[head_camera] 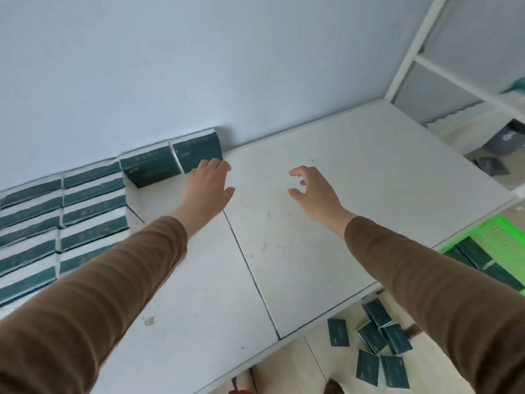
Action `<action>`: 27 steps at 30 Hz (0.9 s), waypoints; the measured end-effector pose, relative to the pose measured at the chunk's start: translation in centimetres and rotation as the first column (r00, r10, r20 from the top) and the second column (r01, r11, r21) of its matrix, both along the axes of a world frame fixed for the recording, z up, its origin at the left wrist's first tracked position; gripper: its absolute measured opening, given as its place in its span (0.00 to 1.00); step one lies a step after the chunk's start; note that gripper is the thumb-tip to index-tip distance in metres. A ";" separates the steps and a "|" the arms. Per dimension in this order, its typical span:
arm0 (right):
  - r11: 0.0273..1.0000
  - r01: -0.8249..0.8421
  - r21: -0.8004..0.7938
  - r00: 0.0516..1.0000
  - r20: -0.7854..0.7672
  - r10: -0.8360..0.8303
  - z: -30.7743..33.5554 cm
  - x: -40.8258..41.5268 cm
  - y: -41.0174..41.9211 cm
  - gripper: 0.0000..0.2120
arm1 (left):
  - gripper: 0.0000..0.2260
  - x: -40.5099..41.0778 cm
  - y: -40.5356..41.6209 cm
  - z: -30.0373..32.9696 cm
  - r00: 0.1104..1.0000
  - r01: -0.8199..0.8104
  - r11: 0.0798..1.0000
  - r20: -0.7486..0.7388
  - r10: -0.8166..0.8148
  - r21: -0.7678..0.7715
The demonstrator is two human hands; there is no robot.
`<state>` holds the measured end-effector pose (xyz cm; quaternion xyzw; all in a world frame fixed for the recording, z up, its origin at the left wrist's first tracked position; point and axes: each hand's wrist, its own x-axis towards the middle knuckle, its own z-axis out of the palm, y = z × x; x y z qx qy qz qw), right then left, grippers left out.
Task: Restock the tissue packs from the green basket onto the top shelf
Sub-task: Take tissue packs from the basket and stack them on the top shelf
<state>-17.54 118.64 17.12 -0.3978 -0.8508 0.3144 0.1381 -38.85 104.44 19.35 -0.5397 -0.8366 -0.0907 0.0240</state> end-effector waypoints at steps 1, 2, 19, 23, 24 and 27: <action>1.000 -0.003 0.025 1.000 0.011 0.002 0.1 2.2 0.0 0.19 | 0.20 2.1 0.7 -0.2 0.999 0.020 1.000 0.025 -0.020 0.001; 0.999 0.000 0.048 1.000 0.020 -0.001 0.2 4.8 0.1 0.19 | 0.19 4.7 1.6 -0.4 0.998 0.045 0.999 0.042 -0.045 0.002; 0.974 0.225 0.012 0.965 0.132 -0.225 -3.4 44.2 7.7 0.16 | 0.18 41.5 16.4 -4.2 0.884 0.425 0.901 0.174 -0.435 0.089; 0.944 0.325 -0.063 0.928 0.212 -0.306 -6.9 49.1 9.8 0.14 | 0.18 46.4 20.9 -6.4 0.824 0.525 0.847 0.201 -0.529 0.076; 0.933 0.349 -0.086 0.919 0.229 -0.322 -7.8 50.1 10.2 0.14 | 0.18 47.5 22.0 -7.1 0.812 0.546 0.835 0.201 -0.548 0.067; 0.875 0.449 -0.180 0.881 0.255 -0.399 -10.8 53.1 12.0 0.16 | 0.17 50.6 24.9 -9.2 0.784 0.587 0.809 0.231 -0.576 0.027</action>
